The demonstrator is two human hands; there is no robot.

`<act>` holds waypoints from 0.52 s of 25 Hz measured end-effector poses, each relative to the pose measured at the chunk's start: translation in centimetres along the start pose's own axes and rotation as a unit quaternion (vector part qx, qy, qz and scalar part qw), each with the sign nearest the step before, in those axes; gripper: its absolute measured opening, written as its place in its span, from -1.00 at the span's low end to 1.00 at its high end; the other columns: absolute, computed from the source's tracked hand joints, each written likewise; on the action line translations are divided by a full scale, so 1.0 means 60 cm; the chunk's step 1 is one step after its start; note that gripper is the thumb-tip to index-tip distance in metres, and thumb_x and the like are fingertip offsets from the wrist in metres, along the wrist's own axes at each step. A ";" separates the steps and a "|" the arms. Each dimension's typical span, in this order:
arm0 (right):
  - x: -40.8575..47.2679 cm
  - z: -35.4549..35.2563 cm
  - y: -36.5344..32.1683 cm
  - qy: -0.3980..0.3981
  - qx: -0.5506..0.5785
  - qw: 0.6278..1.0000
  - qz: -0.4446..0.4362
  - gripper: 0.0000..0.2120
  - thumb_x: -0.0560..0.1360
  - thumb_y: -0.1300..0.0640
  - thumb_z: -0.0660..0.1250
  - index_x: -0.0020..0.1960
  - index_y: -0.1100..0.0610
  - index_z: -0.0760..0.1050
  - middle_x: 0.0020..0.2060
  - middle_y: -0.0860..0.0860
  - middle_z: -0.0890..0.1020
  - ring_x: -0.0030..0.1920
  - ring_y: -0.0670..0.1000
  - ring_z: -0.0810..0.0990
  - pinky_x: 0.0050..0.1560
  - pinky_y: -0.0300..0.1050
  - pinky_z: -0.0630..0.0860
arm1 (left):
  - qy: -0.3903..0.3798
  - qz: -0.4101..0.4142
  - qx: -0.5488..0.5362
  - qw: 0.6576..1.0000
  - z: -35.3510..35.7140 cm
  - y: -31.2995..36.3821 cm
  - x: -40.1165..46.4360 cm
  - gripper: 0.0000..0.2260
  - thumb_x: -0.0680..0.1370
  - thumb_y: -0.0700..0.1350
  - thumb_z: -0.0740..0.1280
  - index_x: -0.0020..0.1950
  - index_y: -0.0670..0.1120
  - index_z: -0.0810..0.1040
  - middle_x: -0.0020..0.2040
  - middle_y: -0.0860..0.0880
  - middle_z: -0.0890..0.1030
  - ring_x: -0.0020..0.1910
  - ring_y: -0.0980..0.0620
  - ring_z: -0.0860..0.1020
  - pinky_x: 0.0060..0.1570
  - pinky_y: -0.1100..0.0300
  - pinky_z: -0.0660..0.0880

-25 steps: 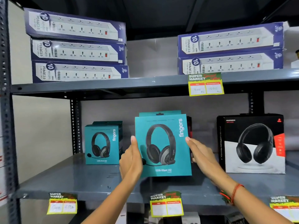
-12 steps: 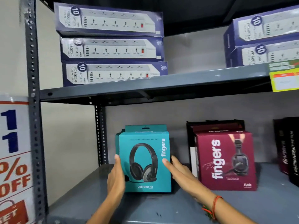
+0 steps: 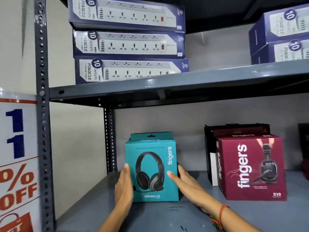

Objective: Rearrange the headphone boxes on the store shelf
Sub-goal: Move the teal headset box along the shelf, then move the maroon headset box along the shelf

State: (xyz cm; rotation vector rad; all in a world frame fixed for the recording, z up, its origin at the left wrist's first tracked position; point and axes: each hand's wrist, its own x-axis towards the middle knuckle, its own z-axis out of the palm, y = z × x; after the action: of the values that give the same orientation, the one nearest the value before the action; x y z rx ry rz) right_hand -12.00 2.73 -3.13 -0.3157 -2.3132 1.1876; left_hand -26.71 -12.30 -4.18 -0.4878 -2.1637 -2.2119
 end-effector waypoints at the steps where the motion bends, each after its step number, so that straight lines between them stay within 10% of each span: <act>1: -0.003 -0.001 0.002 0.006 -0.021 1.000 -0.001 -0.27 0.55 -0.40 0.11 0.62 -0.22 -0.03 0.58 -0.17 0.25 0.35 -0.27 0.40 0.20 -0.41 0.30 | 0.000 0.011 0.001 1.000 0.001 0.001 -0.001 -0.37 0.60 0.34 -0.05 0.59 0.08 0.29 0.56 -0.14 0.36 0.54 -0.23 0.29 0.49 -0.22 0.15; 7: -0.038 -0.076 -0.030 0.171 -0.048 0.981 -0.080 -0.12 0.52 -0.38 0.15 0.66 -0.03 -0.12 0.65 0.02 0.10 0.63 0.03 0.11 0.59 0.08 0.07 | 0.127 0.313 0.033 0.941 0.044 0.091 -0.035 -0.47 0.66 0.09 0.07 0.58 -0.12 0.30 0.58 -0.15 0.32 0.59 -0.10 0.23 0.58 -0.11 0.02; 13: -0.098 -0.268 -0.038 0.385 -0.061 0.910 -0.140 -0.31 0.61 -0.12 0.23 0.64 0.09 0.10 0.60 0.07 0.25 0.57 -0.01 0.21 0.49 -0.18 0.11 | -0.097 0.399 -0.007 0.912 0.253 0.174 -0.155 -0.46 0.65 0.14 0.07 0.59 -0.06 0.28 0.60 -0.05 0.29 0.60 0.06 0.16 0.59 0.04 0.03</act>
State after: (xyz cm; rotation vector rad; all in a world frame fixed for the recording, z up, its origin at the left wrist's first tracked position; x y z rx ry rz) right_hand 1.74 9.93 4.49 -0.3943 -1.6577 0.6116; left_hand -12.33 0.13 3.84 -1.3450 -1.5589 -1.7498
